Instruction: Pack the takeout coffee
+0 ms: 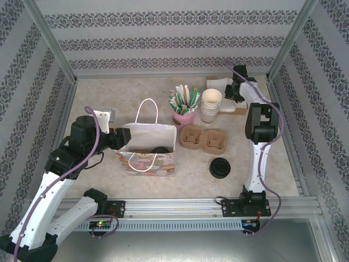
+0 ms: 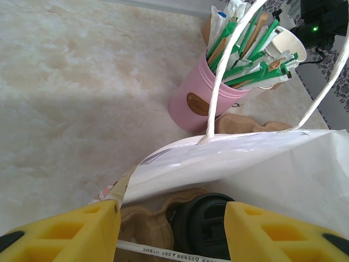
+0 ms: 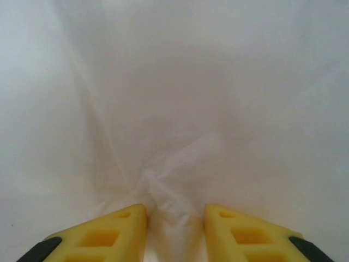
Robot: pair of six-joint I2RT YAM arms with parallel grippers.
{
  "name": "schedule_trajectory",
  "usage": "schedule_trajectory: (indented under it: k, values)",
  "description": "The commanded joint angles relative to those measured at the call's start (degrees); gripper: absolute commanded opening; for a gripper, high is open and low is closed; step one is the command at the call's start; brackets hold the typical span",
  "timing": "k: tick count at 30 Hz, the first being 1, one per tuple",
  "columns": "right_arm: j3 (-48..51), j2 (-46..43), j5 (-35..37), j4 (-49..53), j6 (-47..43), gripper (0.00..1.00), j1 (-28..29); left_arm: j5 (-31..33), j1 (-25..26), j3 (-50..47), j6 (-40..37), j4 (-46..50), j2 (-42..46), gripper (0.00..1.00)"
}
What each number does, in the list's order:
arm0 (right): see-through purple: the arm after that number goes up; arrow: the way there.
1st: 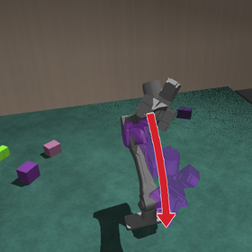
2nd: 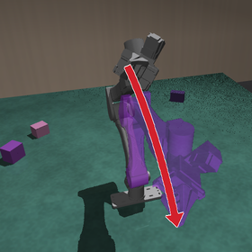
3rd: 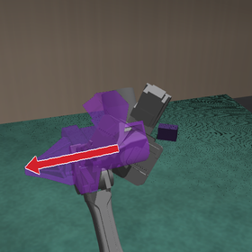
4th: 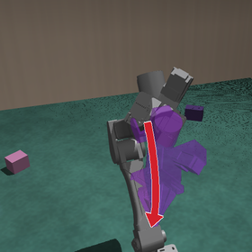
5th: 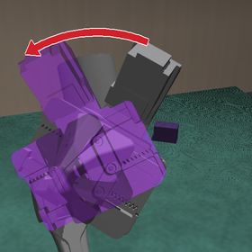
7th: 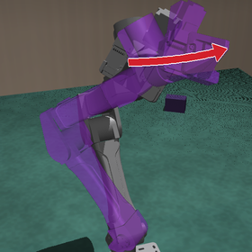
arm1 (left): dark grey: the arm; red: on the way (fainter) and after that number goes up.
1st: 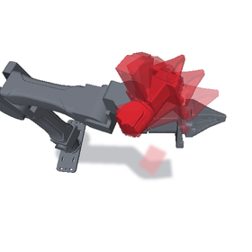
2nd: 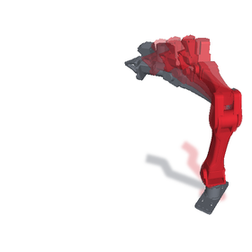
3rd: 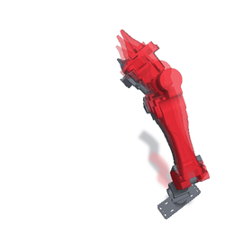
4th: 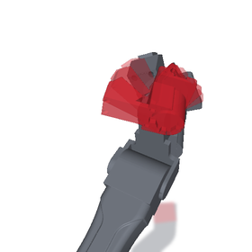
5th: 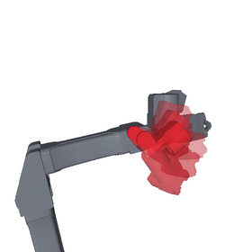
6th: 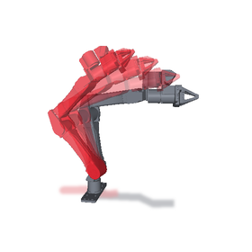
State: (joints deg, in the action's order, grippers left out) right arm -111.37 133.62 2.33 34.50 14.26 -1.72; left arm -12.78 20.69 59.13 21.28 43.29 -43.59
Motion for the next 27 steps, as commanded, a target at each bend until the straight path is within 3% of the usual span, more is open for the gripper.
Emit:
schedule_trajectory:
  k: [1, 8, 17, 27]
  values:
    - [-1.13, -0.20, 1.18, 1.41, 0.05, 0.27, 0.22, 1.14, 0.71, 0.67, 0.30, 2.50, 0.53, 0.54]
    - [-1.49, -2.84, 0.88, 0.88, 0.50, 0.21, 0.20, 1.16, 0.70, 0.95, 0.26, 2.57, 0.41, 0.54]
    - [-0.44, -8.20, 0.92, -0.72, 0.24, 0.00, 0.22, 0.87, 0.68, 0.71, 0.49, 2.27, 0.52, 0.54]
    - [2.34, -18.74, -0.34, -4.00, -2.25, 0.00, 0.29, 0.94, 0.74, 1.05, 0.39, 2.39, 0.77, 0.54]
